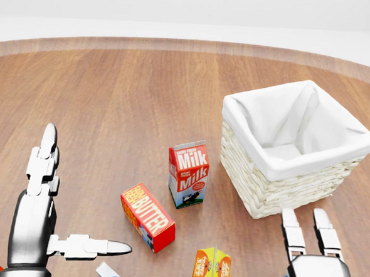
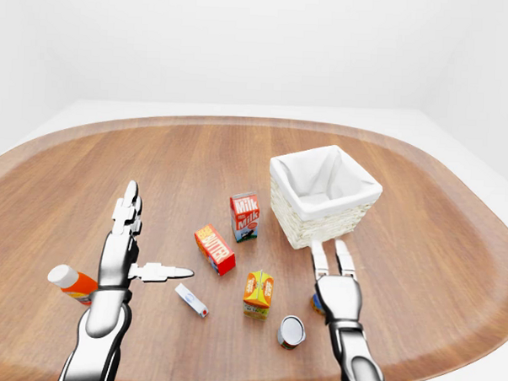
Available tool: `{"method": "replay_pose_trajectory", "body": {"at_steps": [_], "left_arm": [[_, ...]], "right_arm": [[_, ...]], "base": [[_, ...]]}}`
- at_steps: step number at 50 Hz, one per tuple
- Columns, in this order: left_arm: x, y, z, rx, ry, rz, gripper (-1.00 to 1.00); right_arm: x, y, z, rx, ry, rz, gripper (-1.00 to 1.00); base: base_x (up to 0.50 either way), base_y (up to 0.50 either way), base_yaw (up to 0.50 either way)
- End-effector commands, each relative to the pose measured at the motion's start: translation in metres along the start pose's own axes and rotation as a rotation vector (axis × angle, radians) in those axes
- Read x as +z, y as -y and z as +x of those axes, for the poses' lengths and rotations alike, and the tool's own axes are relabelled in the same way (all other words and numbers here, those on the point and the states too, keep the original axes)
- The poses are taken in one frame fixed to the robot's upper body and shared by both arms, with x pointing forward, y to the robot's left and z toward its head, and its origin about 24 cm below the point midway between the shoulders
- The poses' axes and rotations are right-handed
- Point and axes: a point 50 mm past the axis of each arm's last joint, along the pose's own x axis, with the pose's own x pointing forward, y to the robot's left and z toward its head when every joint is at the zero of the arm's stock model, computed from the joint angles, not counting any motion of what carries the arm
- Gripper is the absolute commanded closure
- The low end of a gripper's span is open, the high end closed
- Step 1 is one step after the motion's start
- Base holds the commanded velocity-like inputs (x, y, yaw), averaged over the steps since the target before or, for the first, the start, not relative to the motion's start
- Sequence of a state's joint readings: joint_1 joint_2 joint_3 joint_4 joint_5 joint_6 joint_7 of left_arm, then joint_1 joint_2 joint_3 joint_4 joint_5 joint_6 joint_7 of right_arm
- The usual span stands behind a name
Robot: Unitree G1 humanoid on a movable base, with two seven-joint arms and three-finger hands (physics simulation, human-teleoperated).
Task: Pick up the alphabet soup and the tomato sauce, and put them in the basket.
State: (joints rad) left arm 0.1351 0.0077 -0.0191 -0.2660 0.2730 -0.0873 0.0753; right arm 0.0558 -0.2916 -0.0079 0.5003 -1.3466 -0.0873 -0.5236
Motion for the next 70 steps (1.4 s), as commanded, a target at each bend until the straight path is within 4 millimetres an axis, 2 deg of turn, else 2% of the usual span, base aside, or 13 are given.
{"method": "replay_pose_trajectory", "body": {"at_steps": [1, 37, 40, 46, 47, 48, 49, 50, 51, 59, 70], "left_arm": [[0.001, -0.002, -0.001, 0.012, 0.005, -0.006, -1.00], [0.001, -0.002, -0.001, 0.012, 0.005, -0.006, -1.00], [0.001, -0.002, -0.001, 0.012, 0.005, -0.005, -1.00], [0.001, -0.002, -0.001, 0.013, 0.005, -0.005, -1.00], [0.001, -0.002, -0.001, 0.012, 0.005, -0.005, -1.00], [0.001, -0.002, -0.001, 0.012, 0.005, -0.005, -1.00], [0.001, -0.002, -0.001, 0.012, 0.005, -0.006, -1.00], [0.001, -0.002, -0.001, 0.012, 0.005, -0.006, -1.00], [0.001, -0.002, -0.001, 0.013, 0.005, -0.006, -1.00], [0.001, -0.002, -0.001, 0.012, 0.005, -0.005, -1.00], [0.001, -0.002, -0.001, 0.012, 0.005, -0.006, -1.00]], "right_arm": [[-0.005, 0.002, 0.007, -0.001, -0.008, -0.008, -1.00], [-0.004, -0.019, 0.008, 0.112, 0.012, -0.032, -1.00], [-0.003, -0.025, 0.008, 0.150, 0.020, -0.045, -1.00], [-0.003, -0.019, 0.008, 0.116, 0.019, -0.033, -1.00], [-0.003, -0.022, 0.007, 0.132, 0.020, -0.039, -0.74], [-0.003, -0.022, 0.007, 0.134, 0.021, -0.039, -0.74], [-0.003, -0.022, 0.007, 0.129, 0.021, -0.038, 0.01], [-0.003, -0.022, 0.007, 0.128, 0.021, -0.037, 0.01], [-0.002, -0.020, 0.007, 0.117, 0.020, -0.033, 1.00], [-0.002, -0.020, 0.006, 0.121, 0.019, -0.033, 1.00], [-0.003, -0.010, 0.006, 0.061, 0.005, -0.010, 1.00]], "base": [[0.00, 0.00, 0.00], [0.00, 0.00, 0.00], [0.00, 0.00, 0.00], [0.00, 0.00, 0.00], [0.00, 0.00, 0.00], [0.00, 0.00, 0.00], [0.00, 0.00, 0.00], [0.00, 0.00, 0.00], [0.00, 0.00, 0.00], [0.00, 0.00, 0.00], [0.00, 0.00, 0.00]]}}
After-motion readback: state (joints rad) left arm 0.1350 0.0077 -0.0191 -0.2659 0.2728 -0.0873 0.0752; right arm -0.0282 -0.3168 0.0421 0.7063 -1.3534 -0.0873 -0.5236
